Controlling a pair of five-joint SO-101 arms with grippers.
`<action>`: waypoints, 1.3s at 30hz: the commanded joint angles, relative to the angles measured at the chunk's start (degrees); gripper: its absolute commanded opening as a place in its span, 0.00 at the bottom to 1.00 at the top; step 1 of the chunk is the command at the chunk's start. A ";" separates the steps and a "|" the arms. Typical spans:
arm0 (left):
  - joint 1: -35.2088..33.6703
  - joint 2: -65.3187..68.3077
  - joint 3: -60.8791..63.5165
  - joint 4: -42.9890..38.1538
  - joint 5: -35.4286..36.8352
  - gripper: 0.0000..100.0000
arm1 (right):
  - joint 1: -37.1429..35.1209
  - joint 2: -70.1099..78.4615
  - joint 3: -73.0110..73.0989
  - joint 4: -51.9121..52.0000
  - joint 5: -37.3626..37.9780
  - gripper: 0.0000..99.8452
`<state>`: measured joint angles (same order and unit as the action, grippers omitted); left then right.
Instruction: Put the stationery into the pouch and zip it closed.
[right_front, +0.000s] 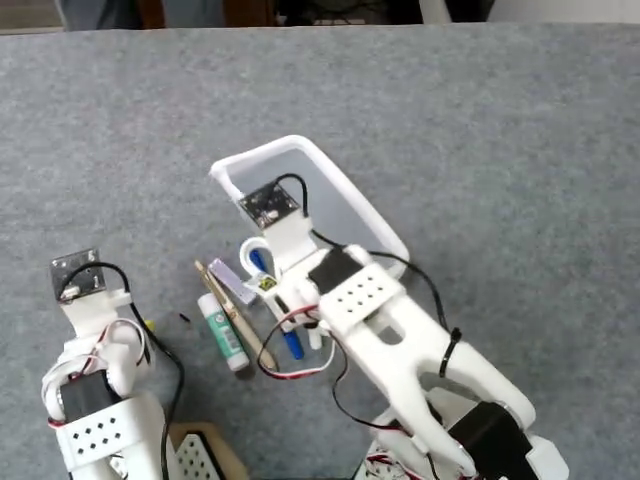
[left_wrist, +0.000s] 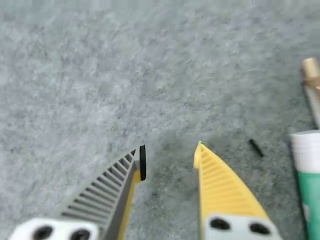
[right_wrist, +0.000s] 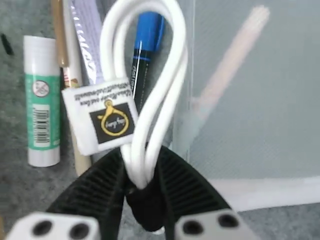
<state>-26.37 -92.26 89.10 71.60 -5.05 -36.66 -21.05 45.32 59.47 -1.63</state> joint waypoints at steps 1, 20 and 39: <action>6.37 -0.26 -4.97 0.88 -0.26 0.18 | 0.70 -2.15 -8.75 6.24 -0.18 0.01; 11.65 -0.26 -14.99 1.76 8.26 0.18 | 0.53 -2.15 -34.07 21.54 -0.09 0.01; 11.74 0.18 -28.79 1.76 13.89 0.18 | 0.44 -2.15 -61.93 35.25 -0.18 0.01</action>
<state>-15.47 -92.35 64.13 73.36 5.58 -36.66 -21.05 -11.47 93.23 -1.54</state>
